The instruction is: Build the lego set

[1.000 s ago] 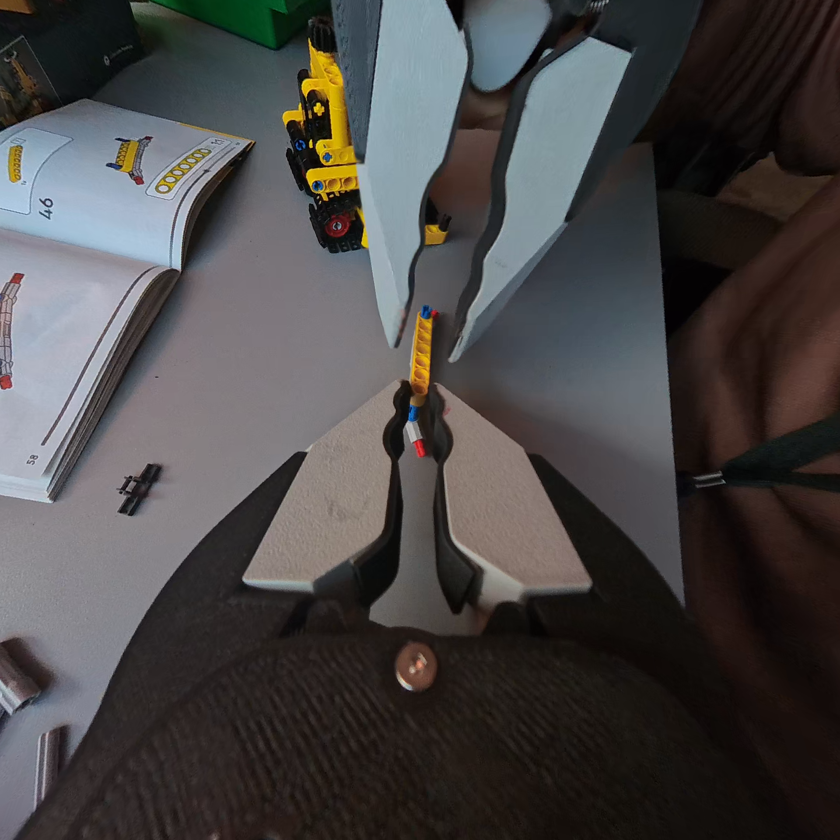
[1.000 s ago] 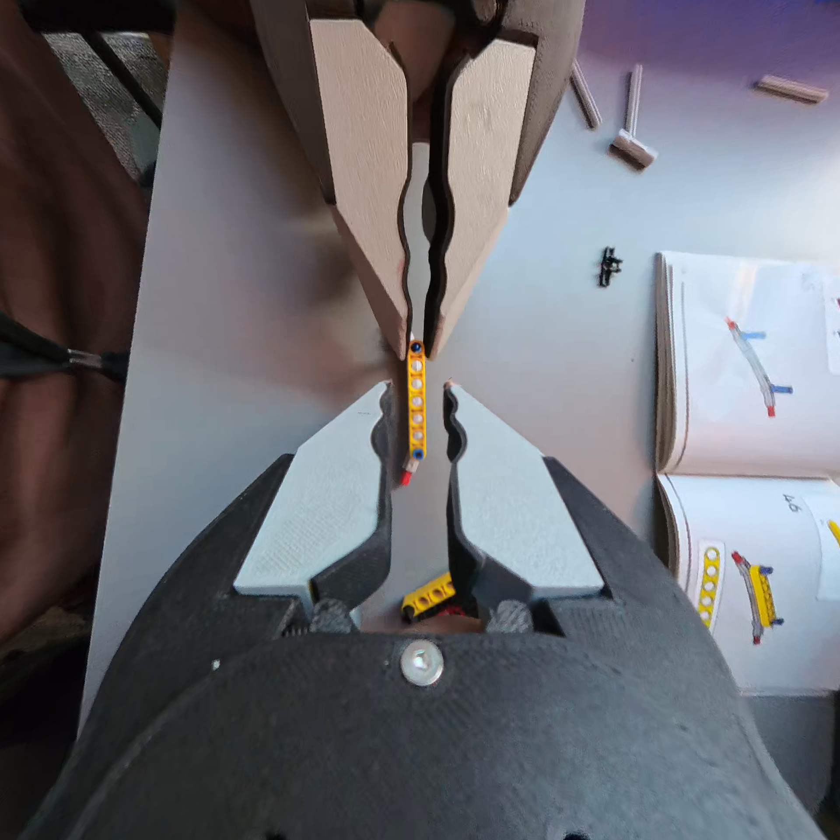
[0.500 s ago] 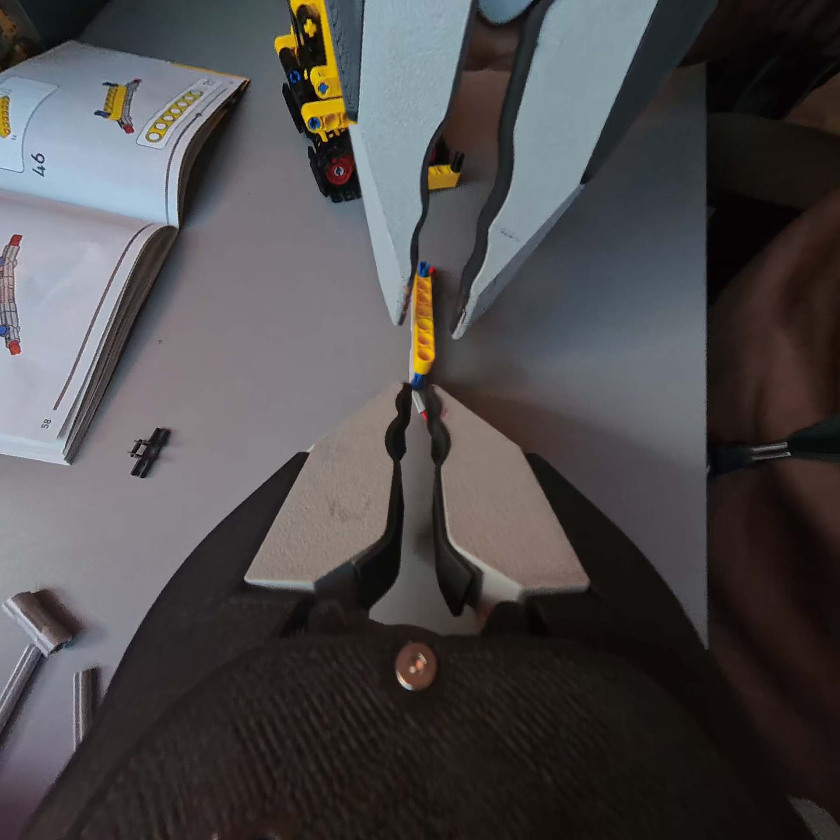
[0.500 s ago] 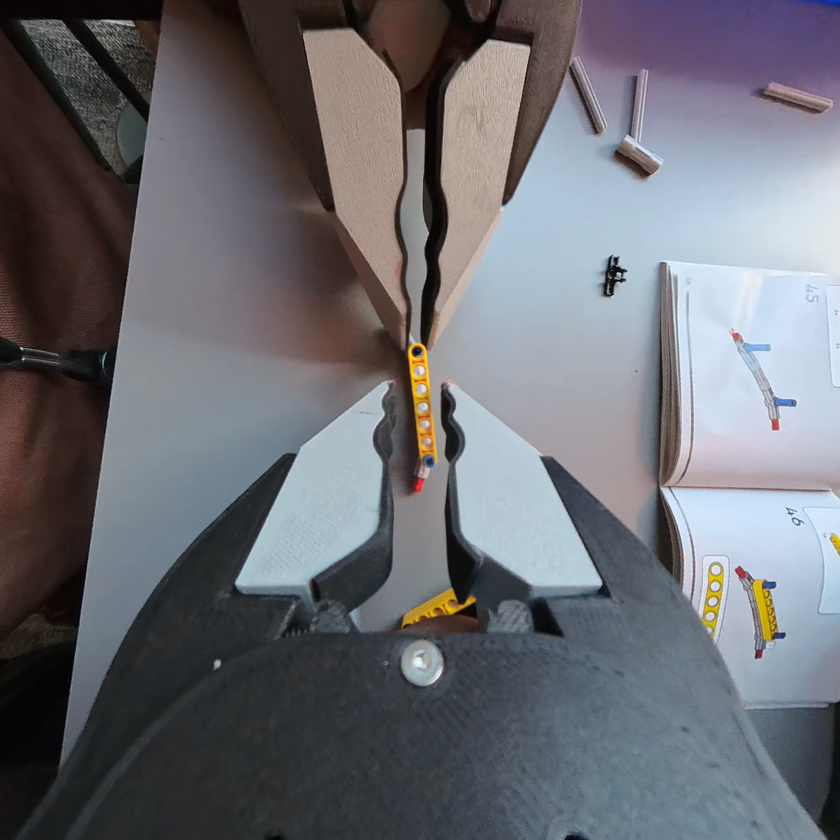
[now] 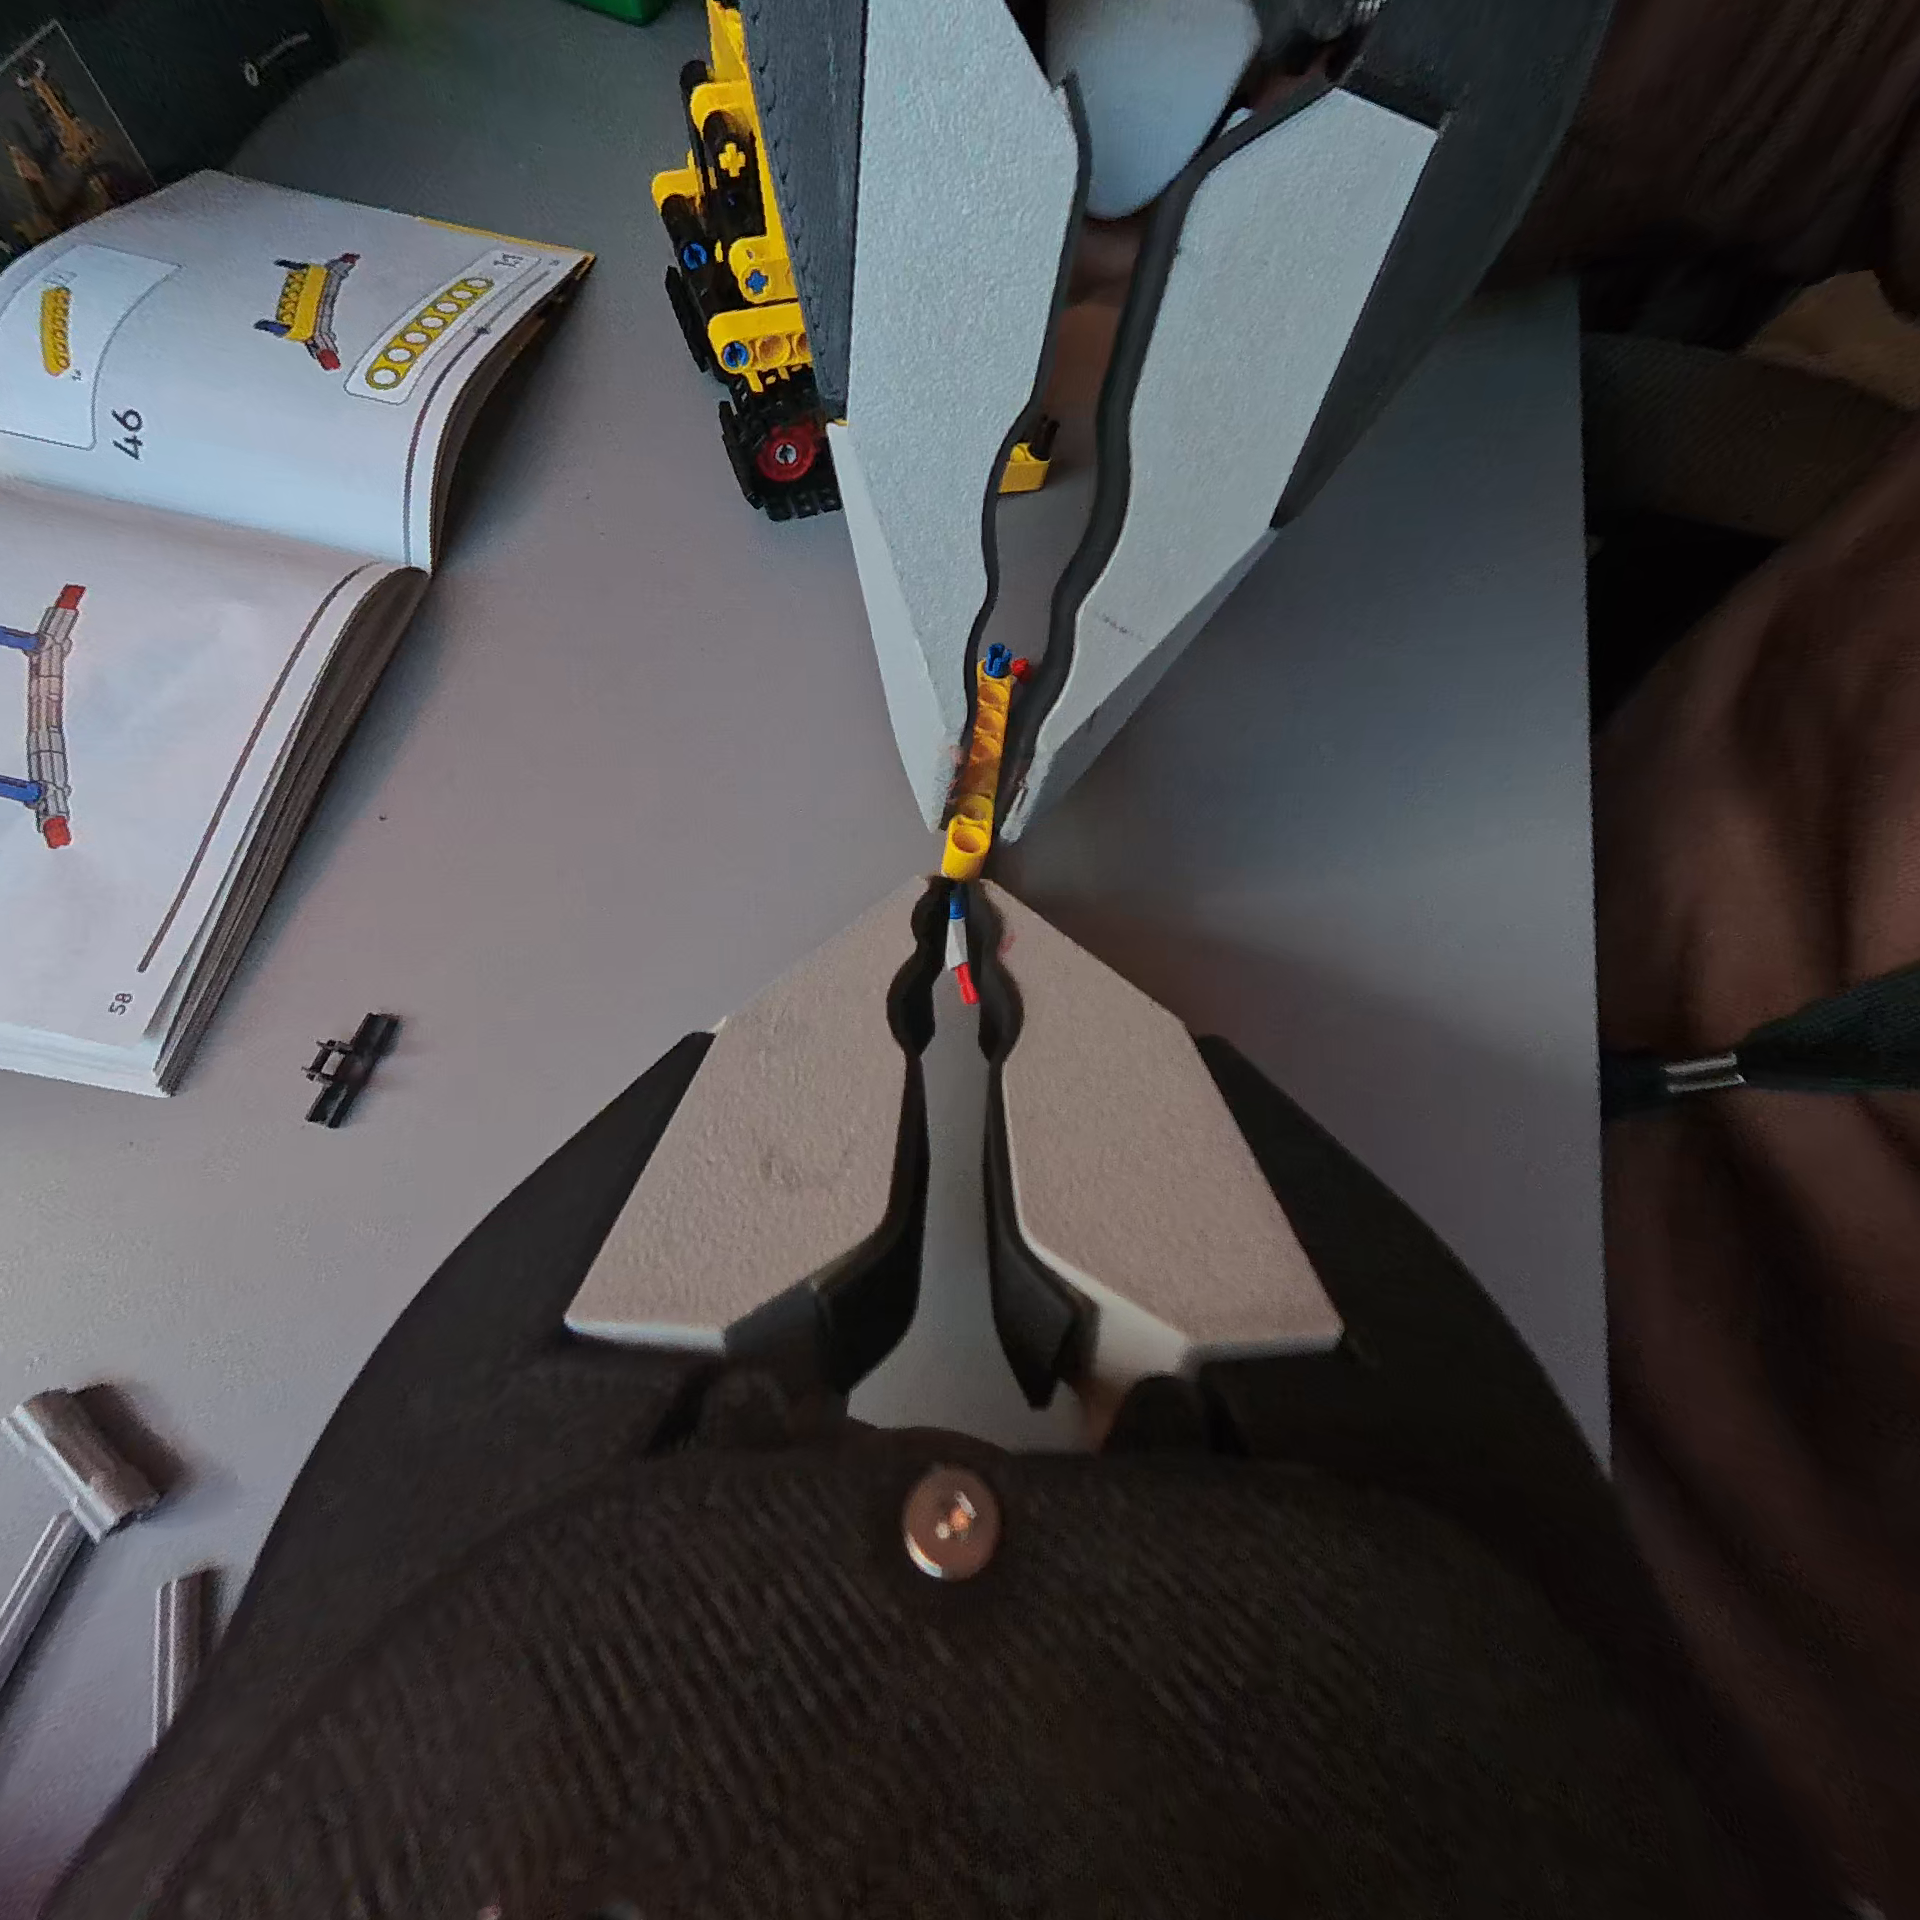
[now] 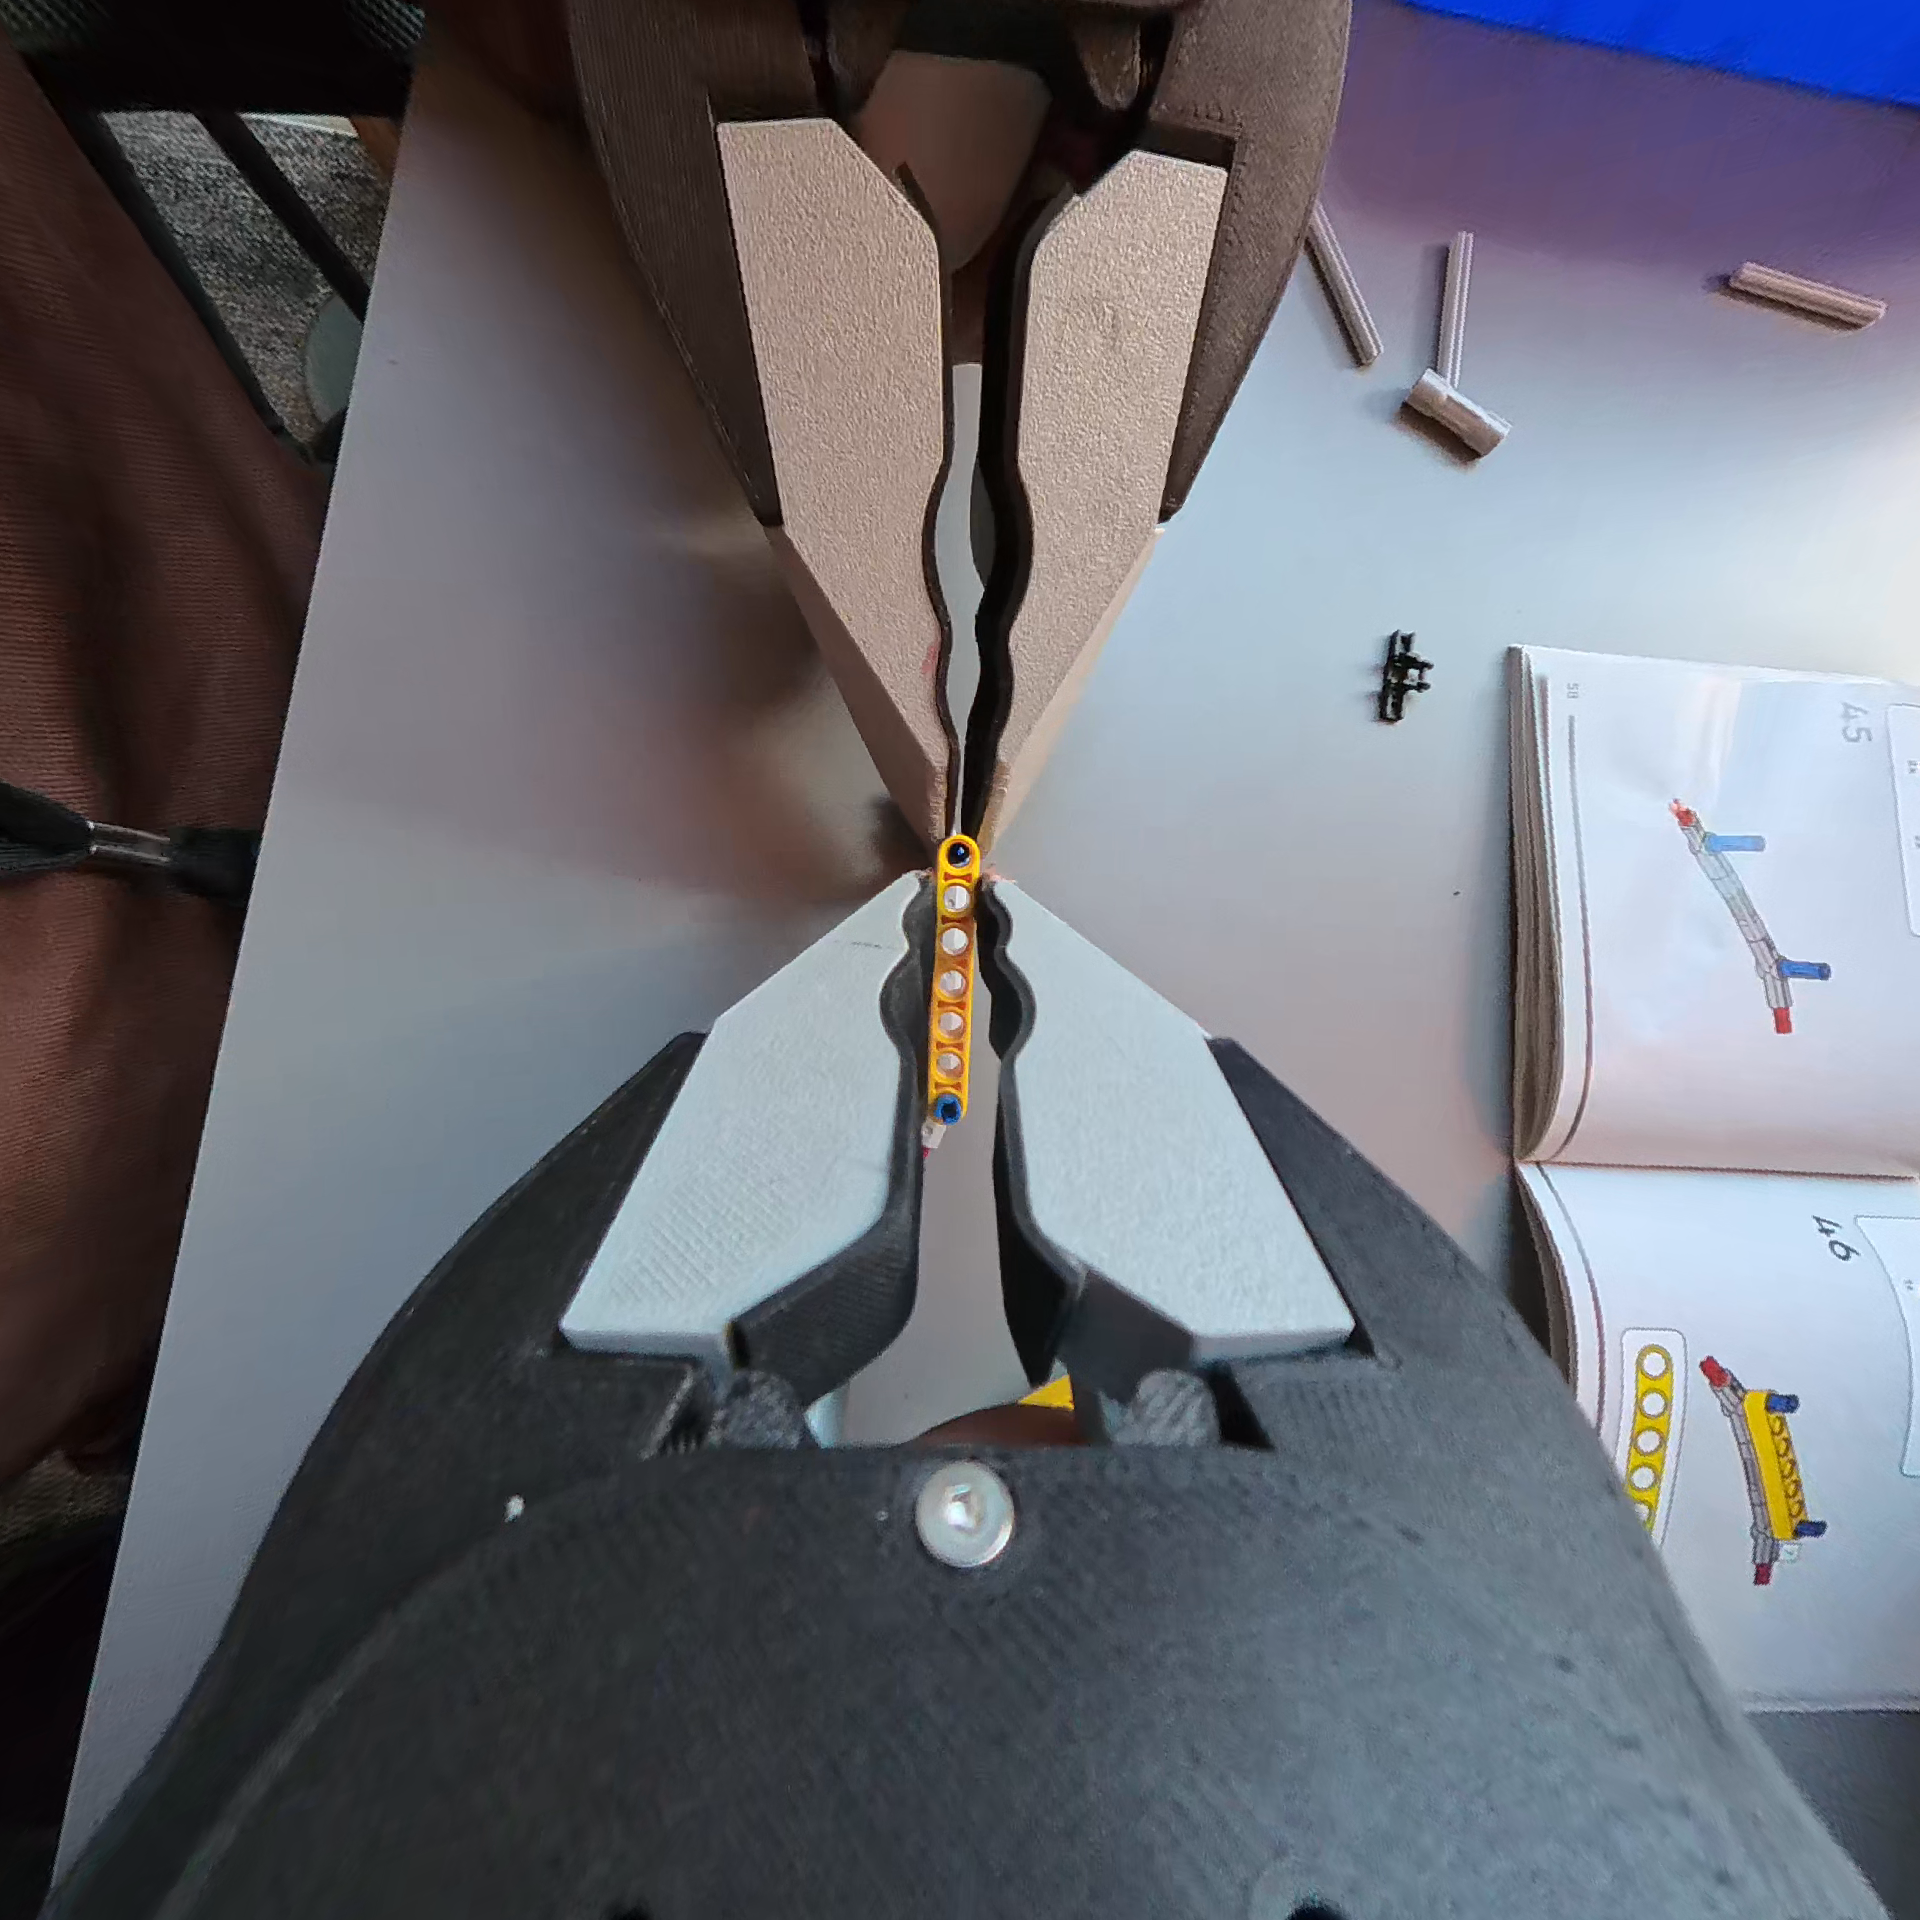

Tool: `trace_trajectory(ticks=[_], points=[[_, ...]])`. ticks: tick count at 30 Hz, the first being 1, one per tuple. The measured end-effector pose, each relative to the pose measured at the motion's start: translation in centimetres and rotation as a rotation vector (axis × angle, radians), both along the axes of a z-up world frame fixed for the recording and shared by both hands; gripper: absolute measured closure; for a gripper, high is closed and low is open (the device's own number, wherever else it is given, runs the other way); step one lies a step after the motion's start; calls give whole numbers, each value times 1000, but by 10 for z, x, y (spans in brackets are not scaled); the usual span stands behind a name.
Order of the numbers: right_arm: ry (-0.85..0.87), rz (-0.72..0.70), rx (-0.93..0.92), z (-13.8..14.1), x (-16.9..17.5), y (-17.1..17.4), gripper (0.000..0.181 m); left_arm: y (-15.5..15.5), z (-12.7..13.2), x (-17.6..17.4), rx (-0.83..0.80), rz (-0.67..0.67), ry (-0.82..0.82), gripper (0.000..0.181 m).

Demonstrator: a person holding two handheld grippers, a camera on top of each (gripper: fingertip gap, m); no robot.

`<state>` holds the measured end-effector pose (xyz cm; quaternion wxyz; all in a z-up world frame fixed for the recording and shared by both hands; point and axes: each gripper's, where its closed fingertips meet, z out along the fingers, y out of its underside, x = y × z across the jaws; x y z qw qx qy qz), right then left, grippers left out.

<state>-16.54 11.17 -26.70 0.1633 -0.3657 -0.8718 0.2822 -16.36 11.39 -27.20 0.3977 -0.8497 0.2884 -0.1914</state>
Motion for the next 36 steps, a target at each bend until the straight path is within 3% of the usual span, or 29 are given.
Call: trace_trajectory(ticks=[9, 28, 36], points=[[-36, 27, 66, -1, 0, 1, 177, 0, -1, 0, -22, -3, -16, 181], [-63, 18, 27, -1, -3, 0, 177, -2, -6, -5, -64, 31, -19, 181], [-121, 62, 133, -2, -3, 1, 177, -1, -8, -5, -66, 34, 7, 181]])
